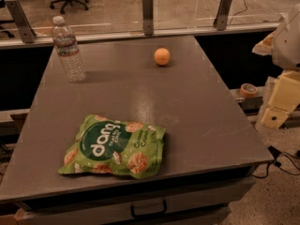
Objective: Move water bottle near orange
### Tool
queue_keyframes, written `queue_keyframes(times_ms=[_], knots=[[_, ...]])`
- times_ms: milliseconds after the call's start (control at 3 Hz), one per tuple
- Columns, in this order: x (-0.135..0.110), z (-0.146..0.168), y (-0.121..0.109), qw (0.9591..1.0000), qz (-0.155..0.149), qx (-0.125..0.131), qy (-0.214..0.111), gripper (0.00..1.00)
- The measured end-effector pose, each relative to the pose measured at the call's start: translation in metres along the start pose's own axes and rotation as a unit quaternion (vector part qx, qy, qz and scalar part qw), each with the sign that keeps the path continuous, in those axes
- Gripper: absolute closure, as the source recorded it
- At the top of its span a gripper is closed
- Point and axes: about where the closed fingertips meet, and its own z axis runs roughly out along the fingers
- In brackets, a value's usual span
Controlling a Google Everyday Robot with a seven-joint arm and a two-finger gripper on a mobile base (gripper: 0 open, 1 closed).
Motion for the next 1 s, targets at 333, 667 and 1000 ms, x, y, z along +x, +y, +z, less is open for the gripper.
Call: queue_keyframes(times_ms=[333,667,1000], knots=[[0.000,0.000,0.000,1.0000,0.000,0.000,0.000,0.00],[-0.031,0.023,-0.024,0.9986,-0.043,0.001,-0.031,0.00],[-0.096,0.051,-0.056,0.9911,-0.097,0.009,-0.091,0.00]])
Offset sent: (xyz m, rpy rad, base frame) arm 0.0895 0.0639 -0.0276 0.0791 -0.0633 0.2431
